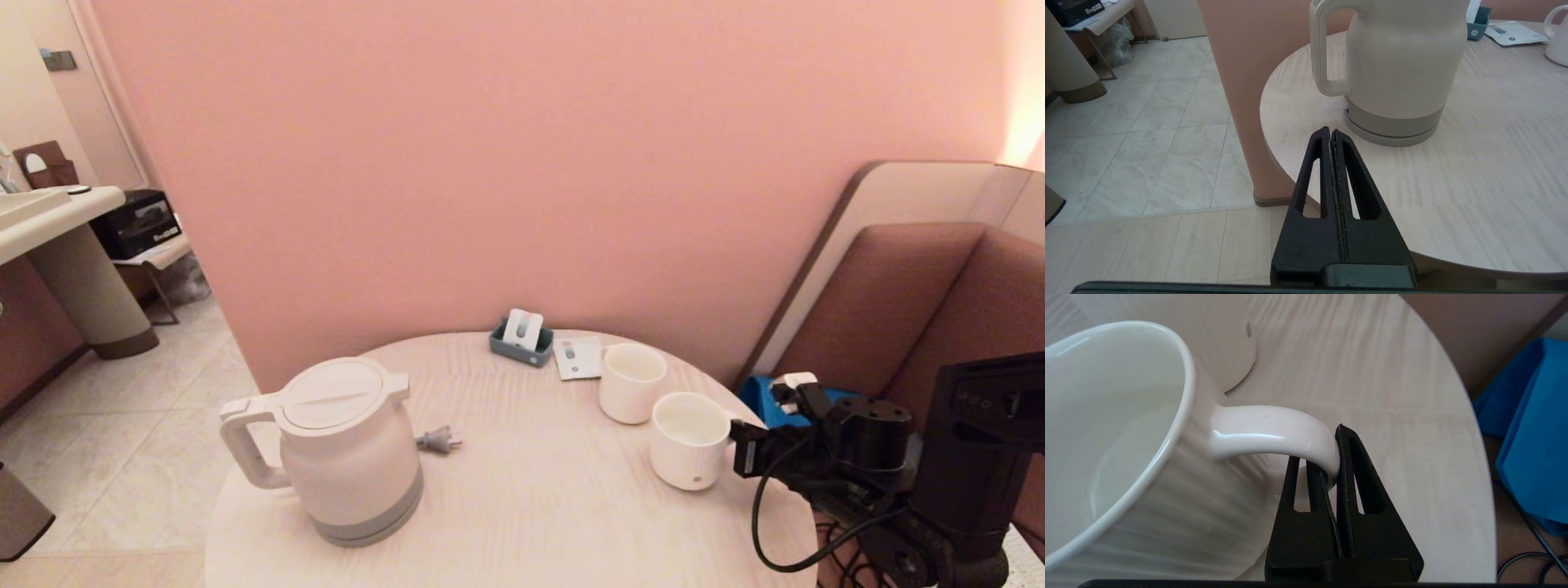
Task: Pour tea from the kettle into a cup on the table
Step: Pick up the cup, then pour water into another cup
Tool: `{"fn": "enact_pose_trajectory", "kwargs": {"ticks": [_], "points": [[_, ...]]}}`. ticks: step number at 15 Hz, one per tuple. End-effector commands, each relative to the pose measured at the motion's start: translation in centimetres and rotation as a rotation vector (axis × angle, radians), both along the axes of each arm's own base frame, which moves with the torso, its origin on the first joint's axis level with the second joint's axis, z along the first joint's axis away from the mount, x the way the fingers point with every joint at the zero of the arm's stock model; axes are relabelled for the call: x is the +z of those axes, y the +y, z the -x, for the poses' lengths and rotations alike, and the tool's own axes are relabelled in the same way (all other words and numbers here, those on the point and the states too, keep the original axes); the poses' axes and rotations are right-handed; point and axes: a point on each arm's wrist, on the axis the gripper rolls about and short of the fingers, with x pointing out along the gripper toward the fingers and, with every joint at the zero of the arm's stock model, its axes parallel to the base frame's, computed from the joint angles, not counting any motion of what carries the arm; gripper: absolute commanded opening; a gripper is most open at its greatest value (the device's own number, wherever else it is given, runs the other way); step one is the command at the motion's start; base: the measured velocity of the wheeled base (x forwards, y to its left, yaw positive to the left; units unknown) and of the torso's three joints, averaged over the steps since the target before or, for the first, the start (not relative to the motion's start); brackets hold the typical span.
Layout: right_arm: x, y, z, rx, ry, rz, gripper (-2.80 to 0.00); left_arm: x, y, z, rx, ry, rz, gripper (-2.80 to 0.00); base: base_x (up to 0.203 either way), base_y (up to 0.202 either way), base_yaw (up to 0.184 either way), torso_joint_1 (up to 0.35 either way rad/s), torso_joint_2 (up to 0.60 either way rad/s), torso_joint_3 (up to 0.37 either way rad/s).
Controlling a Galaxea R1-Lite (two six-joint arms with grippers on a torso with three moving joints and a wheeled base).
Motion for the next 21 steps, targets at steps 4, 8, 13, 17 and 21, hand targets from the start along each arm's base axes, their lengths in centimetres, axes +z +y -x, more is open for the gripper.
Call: {"fn": "enact_pose_trajectory", "kwargs": {"ticks": [4, 8, 13, 17, 21], "points": [[1.8, -0.4, -0.7, -0.026, -0.097, -0.041, -2.80, 0.0, 0.0, 0.0, 0.000, 0.000, 0.000, -2.80, 0.000, 0.000, 0.000, 0.000, 0.00, 0.000], [2.1, -0.7, -1.1, -0.036, -0.122, -0.041, -2.80, 0.0, 0.0, 0.0, 0.000, 0.000, 0.000, -2.80, 0.000, 0.000, 0.000, 0.000, 0.00, 0.000], [3.0, -1.5, -1.7, -0.063, -0.161, -0.039, -2.80, 0.0, 0.0, 0.0, 0.000, 0.000, 0.000, -2.80, 0.000, 0.000, 0.000, 0.000, 0.00, 0.000], [4.5, -2.3, -2.5, -0.088, -0.180, -0.037, -2.80, 0.0, 0.0, 0.0, 0.000, 0.000, 0.000, -2.80, 0.000, 0.000, 0.000, 0.000, 0.00, 0.000], [7.0, -3.2, -4.1, -0.109, -0.201, -0.021, -2.80, 0.0, 0.0, 0.0, 0.000, 0.000, 0.000, -2.80, 0.000, 0.000, 0.000, 0.000, 0.00, 0.000]]}}
